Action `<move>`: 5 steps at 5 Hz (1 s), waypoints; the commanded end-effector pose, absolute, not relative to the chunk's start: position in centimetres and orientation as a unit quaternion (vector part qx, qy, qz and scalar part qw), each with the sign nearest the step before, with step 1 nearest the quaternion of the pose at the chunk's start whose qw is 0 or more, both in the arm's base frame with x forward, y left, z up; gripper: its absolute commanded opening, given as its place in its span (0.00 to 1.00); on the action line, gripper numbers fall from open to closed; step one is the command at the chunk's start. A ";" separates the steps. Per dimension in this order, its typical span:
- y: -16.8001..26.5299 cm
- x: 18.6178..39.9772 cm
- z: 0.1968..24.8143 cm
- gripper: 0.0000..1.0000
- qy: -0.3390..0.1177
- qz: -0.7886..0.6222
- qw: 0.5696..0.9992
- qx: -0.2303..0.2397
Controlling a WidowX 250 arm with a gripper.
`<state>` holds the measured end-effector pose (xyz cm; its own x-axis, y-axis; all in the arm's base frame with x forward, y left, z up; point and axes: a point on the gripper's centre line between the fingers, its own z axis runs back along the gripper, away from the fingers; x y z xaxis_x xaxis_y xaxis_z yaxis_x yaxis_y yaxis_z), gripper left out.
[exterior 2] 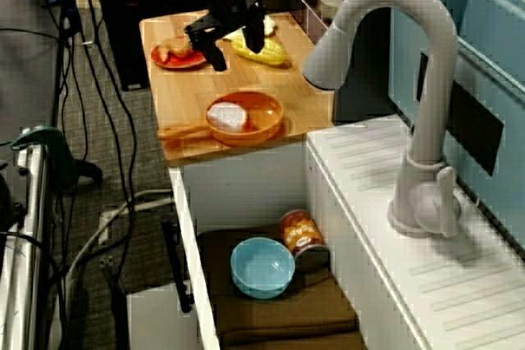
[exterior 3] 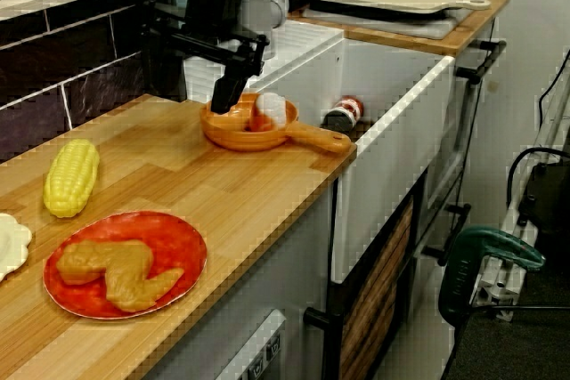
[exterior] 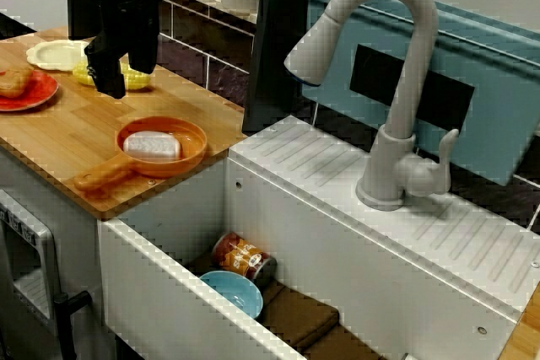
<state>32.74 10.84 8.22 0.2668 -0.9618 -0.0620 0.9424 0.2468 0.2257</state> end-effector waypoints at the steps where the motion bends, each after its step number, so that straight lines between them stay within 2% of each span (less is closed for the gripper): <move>1: 13.8 32.6 7.3 0.00 -0.058 -0.604 0.783 0.137; 3: 14.2 33.0 6.1 0.00 -0.046 -0.617 0.776 0.123; 5: 13.2 32.9 6.4 0.00 -0.042 -0.619 0.777 0.107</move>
